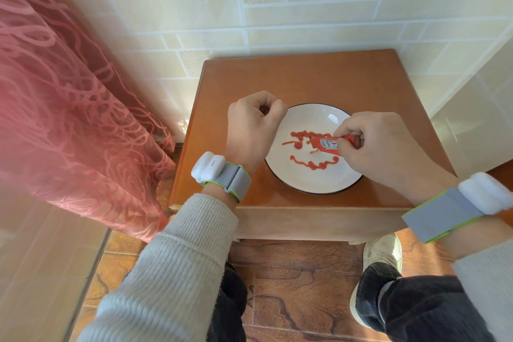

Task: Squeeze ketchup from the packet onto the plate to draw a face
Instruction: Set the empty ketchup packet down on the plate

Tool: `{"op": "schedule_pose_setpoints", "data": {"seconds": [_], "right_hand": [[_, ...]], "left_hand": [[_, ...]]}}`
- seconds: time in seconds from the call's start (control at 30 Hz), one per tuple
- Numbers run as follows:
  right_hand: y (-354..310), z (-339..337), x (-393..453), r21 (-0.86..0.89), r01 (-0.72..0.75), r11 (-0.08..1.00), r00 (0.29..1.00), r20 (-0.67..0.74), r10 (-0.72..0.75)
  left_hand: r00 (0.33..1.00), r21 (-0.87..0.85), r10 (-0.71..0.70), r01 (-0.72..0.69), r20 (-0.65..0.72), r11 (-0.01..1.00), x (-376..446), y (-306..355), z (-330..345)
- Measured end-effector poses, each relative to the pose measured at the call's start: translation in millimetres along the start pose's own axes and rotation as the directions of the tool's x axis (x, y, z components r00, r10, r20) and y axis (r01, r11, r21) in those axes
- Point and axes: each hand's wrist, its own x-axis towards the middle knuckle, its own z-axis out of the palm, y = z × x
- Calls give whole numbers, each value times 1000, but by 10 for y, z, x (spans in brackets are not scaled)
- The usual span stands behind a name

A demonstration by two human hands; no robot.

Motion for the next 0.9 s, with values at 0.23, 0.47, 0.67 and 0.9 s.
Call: {"op": "schedule_pose_setpoints", "data": {"seconds": [0.23, 0.47, 0.67, 0.9], "right_hand": [[-23, -25, -9, -18, 3, 1000, 1000, -1, -3], [-12, -49, -5, 94, -51, 994, 991, -117, 62], [-139, 9, 60, 785, -230, 576, 891, -69, 449], [-365, 249, 19, 964, -265, 22, 771, 198, 605]], "left_hand": [[1000, 14, 15, -15, -3, 1000, 0, -10, 3], [1000, 20, 24, -24, -2, 1000, -1, -17, 7], [999, 11, -5, 5, 47, 1000, 13, -1, 38], [925, -46, -67, 91, 373, 995, -174, 136, 226]]}}
